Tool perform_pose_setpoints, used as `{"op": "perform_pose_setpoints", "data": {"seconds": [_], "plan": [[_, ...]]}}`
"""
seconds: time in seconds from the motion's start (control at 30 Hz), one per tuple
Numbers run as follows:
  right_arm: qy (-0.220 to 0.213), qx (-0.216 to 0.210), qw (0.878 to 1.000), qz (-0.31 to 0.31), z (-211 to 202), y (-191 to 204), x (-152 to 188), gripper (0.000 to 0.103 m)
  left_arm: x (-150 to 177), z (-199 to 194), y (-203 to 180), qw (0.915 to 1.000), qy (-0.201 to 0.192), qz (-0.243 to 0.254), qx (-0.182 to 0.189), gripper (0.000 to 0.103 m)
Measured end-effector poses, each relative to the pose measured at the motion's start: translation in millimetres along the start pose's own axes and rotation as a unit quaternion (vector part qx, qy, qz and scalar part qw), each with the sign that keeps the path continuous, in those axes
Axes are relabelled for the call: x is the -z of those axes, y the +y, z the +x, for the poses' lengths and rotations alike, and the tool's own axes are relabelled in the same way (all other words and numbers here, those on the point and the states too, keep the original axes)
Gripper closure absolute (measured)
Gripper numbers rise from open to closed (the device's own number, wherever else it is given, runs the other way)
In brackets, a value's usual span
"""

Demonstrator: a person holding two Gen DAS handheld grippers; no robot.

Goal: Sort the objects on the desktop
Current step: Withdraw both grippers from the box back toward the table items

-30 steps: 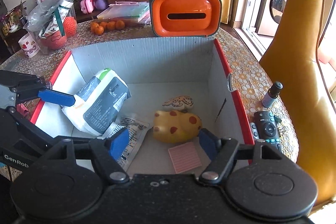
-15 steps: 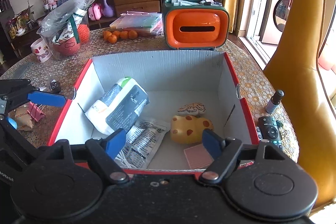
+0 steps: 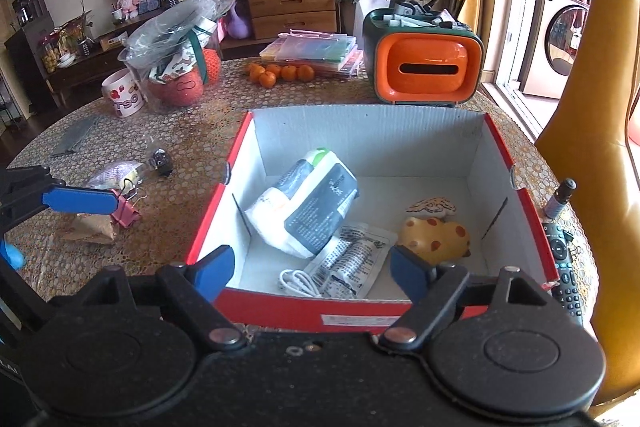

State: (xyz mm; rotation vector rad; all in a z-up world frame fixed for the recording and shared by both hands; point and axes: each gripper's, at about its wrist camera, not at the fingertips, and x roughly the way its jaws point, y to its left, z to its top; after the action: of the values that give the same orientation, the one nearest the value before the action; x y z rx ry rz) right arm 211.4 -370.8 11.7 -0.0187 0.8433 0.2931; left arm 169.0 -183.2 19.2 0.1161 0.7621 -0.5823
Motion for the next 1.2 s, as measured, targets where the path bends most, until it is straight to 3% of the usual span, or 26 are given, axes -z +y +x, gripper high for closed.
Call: {"op": "perform_pose_setpoints", "data": {"seconds": [0.57,1.2], "plan": [[-0.004,-0.046,0.999,-0.018,2,84,3,0.01,52,-64,54,0.9973,-0.047,-0.034,-0.044,0.0],[0.003,-0.052,0.998,-0.029,41,154,-5,0.007,116,-81,121,0.9875,-0.06,-0.082,-0.121,0.0]]}}
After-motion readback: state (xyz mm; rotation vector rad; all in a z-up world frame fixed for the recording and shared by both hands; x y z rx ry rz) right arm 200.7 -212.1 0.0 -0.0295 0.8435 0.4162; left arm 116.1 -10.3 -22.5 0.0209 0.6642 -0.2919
